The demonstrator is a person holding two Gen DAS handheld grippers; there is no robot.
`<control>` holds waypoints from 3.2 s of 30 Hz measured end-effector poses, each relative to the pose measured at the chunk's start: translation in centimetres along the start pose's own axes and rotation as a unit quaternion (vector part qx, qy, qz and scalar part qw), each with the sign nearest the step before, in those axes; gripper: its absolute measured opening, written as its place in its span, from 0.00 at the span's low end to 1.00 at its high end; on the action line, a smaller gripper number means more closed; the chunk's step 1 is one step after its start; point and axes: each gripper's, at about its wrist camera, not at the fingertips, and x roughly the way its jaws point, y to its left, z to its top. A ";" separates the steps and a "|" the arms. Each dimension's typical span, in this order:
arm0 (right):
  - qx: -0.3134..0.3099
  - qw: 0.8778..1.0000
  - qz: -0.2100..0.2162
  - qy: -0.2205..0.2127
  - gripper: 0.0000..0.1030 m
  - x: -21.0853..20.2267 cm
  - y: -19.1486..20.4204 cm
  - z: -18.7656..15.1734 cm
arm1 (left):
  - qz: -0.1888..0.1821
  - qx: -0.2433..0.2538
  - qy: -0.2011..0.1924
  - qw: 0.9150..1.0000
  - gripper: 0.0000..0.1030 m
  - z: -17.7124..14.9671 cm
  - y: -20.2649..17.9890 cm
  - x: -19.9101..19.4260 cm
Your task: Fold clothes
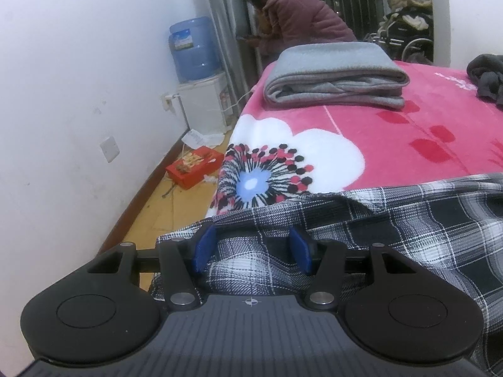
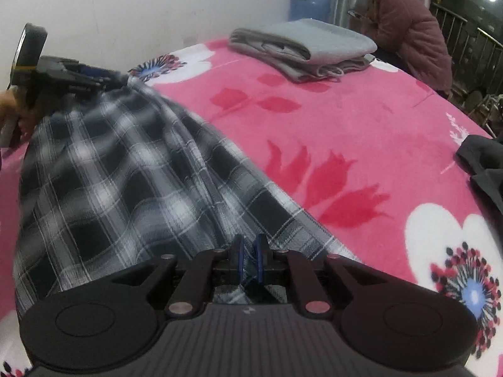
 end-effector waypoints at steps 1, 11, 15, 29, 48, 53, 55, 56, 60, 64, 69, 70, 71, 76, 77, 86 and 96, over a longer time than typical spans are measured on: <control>0.002 1.000 0.002 -0.002 0.16 0.0 -0.2 0.3 | 0.001 0.001 0.000 1.000 0.51 0.0 0.0 0.0; -0.042 0.997 0.060 0.017 0.31 2.1 -0.1 2.6 | 0.001 0.005 -0.006 1.000 0.52 -0.3 0.0 0.0; -0.053 0.996 0.072 0.025 0.21 2.1 0.3 2.8 | 0.001 0.007 -0.009 1.000 0.52 -0.4 -0.1 0.0; -0.114 0.992 -0.044 -0.042 0.01 0.3 2.2 3.1 | -0.001 -0.001 -0.012 1.000 0.52 -0.3 0.1 -0.1; 0.033 0.998 -0.044 -0.041 0.02 4.1 -1.2 2.1 | 0.005 -0.058 -0.020 0.998 0.52 2.4 -0.3 -3.4; 0.178 0.982 0.019 -0.052 0.22 2.9 -5.4 2.3 | -0.065 -0.028 -0.033 0.997 0.52 3.4 -4.5 -5.0; 0.239 0.967 0.027 -0.087 0.28 0.5 -7.9 1.7 | -0.094 -0.018 -0.032 0.995 0.52 3.7 -6.4 -5.1; 0.266 0.958 0.027 -0.106 0.28 -0.9 -9.2 1.4 | -0.108 -0.014 -0.031 0.994 0.53 3.7 -7.2 -5.1; 0.292 0.944 -0.038 -0.147 0.29 -8.5 -12.9 -1.3 | -0.148 0.014 -0.011 0.989 0.53 3.9 -10.9 -3.8; 0.216 0.967 -0.102 -0.095 0.31 -12.0 -12.3 -4.7 | -0.148 0.051 0.010 0.988 0.53 3.3 -13.3 -2.0; 0.105 0.989 -0.106 -0.018 0.28 -10.2 -9.1 -6.7 | -0.133 0.056 0.013 0.989 0.57 2.5 -13.7 -1.1; 0.084 0.991 -0.104 -0.008 0.28 -9.7 -8.4 -6.8 | -0.132 0.055 0.012 0.990 0.58 2.4 -13.6 -1.1; 0.064 0.993 -0.102 0.000 0.28 -9.3 -7.9 -6.9 | -0.131 0.056 0.011 0.990 0.58 2.4 -13.6 -1.2; 0.033 0.997 -0.068 0.014 0.22 -7.1 -7.4 -6.0 | -0.127 0.057 0.008 0.990 0.60 2.4 -13.7 -1.1; 0.024 0.997 -0.064 0.021 0.20 -6.6 -7.3 -5.8 | -0.127 0.057 0.007 0.990 0.60 2.4 -13.7 -1.1; -0.019 0.997 -0.052 0.059 0.14 -4.8 -6.3 -5.7 | -0.123 0.053 0.003 0.991 0.62 2.2 -13.7 -0.9; -0.102 0.986 -0.123 0.045 0.02 -5.4 -3.7 -4.9 | -0.121 0.050 0.000 0.991 0.64 2.1 -13.6 -0.9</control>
